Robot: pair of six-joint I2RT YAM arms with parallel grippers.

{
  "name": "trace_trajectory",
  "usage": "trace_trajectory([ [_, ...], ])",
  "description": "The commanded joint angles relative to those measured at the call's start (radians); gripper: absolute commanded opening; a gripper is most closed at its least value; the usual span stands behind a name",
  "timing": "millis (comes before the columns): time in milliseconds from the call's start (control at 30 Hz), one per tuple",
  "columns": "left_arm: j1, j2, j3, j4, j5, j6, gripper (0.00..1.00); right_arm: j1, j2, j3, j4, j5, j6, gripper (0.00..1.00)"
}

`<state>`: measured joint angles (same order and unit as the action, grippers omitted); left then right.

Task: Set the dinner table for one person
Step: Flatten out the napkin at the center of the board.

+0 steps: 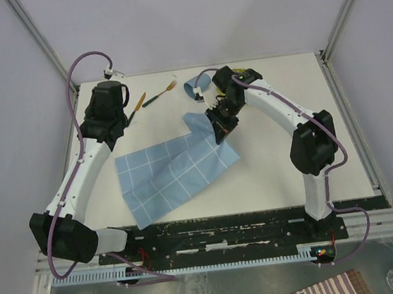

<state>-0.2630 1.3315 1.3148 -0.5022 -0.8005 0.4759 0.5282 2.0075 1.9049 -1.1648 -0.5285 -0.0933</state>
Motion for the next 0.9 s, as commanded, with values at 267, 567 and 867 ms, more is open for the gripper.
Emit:
trace_trajectory([
  [267, 0.005, 0.008, 0.058, 0.013, 0.022, -0.056, 0.32, -0.005, -0.142, -0.174, -0.078, 0.061, -0.035, 0.02],
  [567, 0.005, -0.012, 0.036, 0.005, 0.027, -0.061, 0.31, -0.025, -0.159, -0.260, -0.036, 0.100, 0.022, 0.02],
  [867, 0.004, -0.023, 0.013, 0.007, 0.032, -0.054, 0.32, -0.043, -0.140, -0.238, -0.047, 0.129, 0.052, 0.02],
])
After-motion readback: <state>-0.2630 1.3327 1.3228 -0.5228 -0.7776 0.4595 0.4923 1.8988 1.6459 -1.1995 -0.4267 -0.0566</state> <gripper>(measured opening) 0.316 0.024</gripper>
